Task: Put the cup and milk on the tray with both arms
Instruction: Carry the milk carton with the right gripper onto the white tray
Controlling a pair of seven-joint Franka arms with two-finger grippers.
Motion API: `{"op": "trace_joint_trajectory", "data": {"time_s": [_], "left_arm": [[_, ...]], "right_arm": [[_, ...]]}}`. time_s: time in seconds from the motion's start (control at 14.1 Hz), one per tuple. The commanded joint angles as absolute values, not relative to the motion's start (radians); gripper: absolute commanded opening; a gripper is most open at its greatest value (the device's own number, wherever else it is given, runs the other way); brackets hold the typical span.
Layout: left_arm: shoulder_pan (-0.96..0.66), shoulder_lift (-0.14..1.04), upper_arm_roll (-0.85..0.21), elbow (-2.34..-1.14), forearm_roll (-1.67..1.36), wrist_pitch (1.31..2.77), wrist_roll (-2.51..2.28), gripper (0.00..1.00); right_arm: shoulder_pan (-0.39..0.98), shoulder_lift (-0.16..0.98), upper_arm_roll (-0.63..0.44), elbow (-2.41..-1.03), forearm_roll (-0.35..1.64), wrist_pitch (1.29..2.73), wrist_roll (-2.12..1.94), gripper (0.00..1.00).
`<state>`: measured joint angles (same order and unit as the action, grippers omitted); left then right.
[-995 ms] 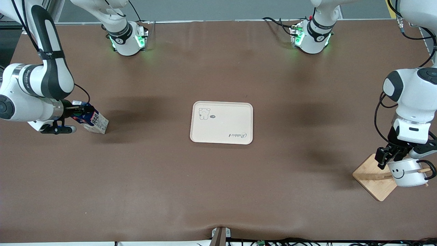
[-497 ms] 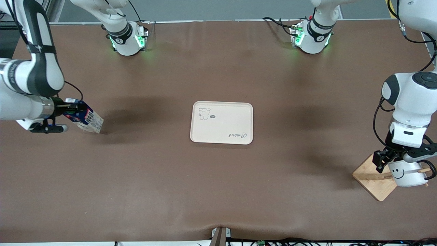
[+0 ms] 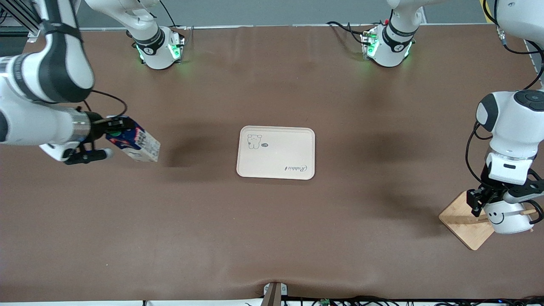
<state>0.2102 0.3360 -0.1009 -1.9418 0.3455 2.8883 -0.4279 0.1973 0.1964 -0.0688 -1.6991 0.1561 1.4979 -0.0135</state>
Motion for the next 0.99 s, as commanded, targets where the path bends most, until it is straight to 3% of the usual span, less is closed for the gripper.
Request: {"op": "trace_joint_trajectory", "data": {"time_s": [0.0, 0.5, 0.64, 0.85, 0.92], "left_arm": [[0.213, 0.351, -0.101, -1.922, 0.374, 2.899, -0.439, 0.43], [0.213, 0.347, -0.101, -1.928, 0.376, 2.899, -0.437, 0.22], [0.213, 0.345, -0.103, -1.928, 0.377, 2.899, -0.437, 0.17], [0.212, 0.344, -0.104, -1.928, 0.377, 2.899, -0.439, 0.01], [0.212, 0.342, -0.106, -1.928, 0.377, 2.899, -0.439, 0.00]], "right_arm": [[0.348, 0.242, -0.077, -1.615, 0.205, 1.480, 0.183, 0.00], [0.644, 0.518, -0.078, -1.375, 0.343, 1.520, 0.547, 0.00], [0.678, 0.606, -0.077, -1.309, 0.350, 1.567, 0.549, 0.00], [0.713, 0.652, -0.077, -1.305, 0.371, 1.624, 0.549, 0.00], [0.716, 0.658, -0.077, -1.308, 0.373, 1.624, 0.546, 0.00]]}}
